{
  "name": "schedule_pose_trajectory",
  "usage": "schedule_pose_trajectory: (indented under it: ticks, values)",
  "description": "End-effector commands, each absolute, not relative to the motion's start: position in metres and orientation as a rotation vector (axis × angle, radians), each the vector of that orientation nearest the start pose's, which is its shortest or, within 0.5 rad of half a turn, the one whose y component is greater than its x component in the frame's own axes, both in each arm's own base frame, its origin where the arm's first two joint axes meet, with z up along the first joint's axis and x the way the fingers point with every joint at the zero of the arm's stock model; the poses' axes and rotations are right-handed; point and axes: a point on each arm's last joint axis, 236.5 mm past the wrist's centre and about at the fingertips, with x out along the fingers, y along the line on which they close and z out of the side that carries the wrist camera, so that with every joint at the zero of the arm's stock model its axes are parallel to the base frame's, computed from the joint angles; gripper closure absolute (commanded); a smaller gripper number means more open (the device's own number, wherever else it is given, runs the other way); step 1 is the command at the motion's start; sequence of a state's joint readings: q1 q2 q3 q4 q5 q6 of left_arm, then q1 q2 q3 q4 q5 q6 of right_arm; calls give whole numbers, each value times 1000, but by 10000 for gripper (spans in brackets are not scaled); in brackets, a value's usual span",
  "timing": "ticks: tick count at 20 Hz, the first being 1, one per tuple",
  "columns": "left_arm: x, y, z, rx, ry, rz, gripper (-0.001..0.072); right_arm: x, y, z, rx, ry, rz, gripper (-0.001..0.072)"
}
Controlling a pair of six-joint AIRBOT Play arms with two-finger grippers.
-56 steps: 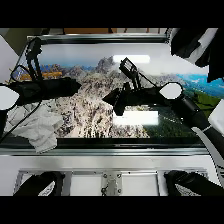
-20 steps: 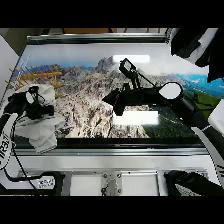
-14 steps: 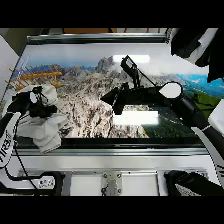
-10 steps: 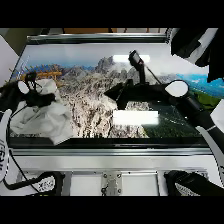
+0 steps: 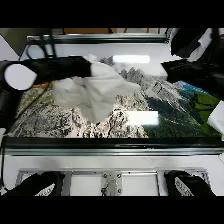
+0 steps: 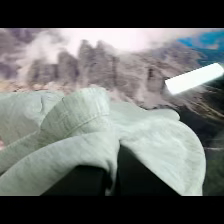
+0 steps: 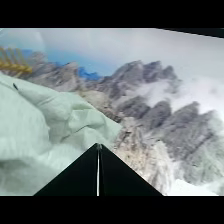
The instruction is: Fold the clothes and pants, and hang the long-sleeved shirts on hangers.
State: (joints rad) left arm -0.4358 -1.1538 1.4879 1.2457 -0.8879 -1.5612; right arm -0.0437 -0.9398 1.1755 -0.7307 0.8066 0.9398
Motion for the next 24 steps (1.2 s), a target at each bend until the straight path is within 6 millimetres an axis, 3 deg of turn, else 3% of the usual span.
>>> schedule_pose_trajectory:
  ticks: [1, 2, 3, 4, 5, 6, 8, 11, 13, 14, 15, 16, 18, 20, 22, 24]
  values:
    - [359, -351, 239, -96, 615, -822, 686, 394, 58, 262, 161, 397, 375, 685]
    - [357, -371, 220, -76, 654, -847, 685, 391, 56, 260, 161, 408, 374, 685]
    - [358, -386, 203, -62, 687, -860, 606, 390, 55, 259, 161, 416, 373, 685]
    - [364, -397, 189, -54, 709, -863, 269, 389, 54, 257, 161, 422, 374, 685]
    - [374, -401, 180, -68, 733, -848, 57, 389, 55, 257, 162, 423, 375, 685]
    - [385, -396, 174, -92, 765, -819, 72, 389, 55, 257, 162, 424, 376, 685]
    - [412, -366, 164, -128, 834, -736, 72, 389, 55, 256, 162, 426, 378, 685]
    - [439, -285, 128, -162, 969, -574, 72, 385, 59, 252, 160, 450, 394, 681]
    - [431, -235, 82, -192, 1115, -468, 72, 385, 59, 249, 162, 460, 398, 667]
    - [421, -218, 58, -202, 1187, -429, 72, 386, 60, 246, 163, 470, 402, 492]
    - [408, -207, 33, -215, 1253, -403, 72, 387, 61, 241, 167, 489, 408, 233]
    - [393, -208, 11, -239, 1317, -416, 72, 388, 62, 234, 172, 511, 415, 160]
    - [364, -235, -17, -246, 1388, -563, 71, 389, 64, 218, 182, 569, 435, 162]
    - [339, -269, -33, -221, 1421, -728, 71, 390, 68, 201, 195, 629, 457, 165]
    - [328, -295, -47, -138, 1439, -810, 71, 391, 70, 185, 208, 683, 475, 210]
    - [325, -320, -54, -81, 1451, -872, 71, 392, 71, 173, 219, 725, 488, 210]
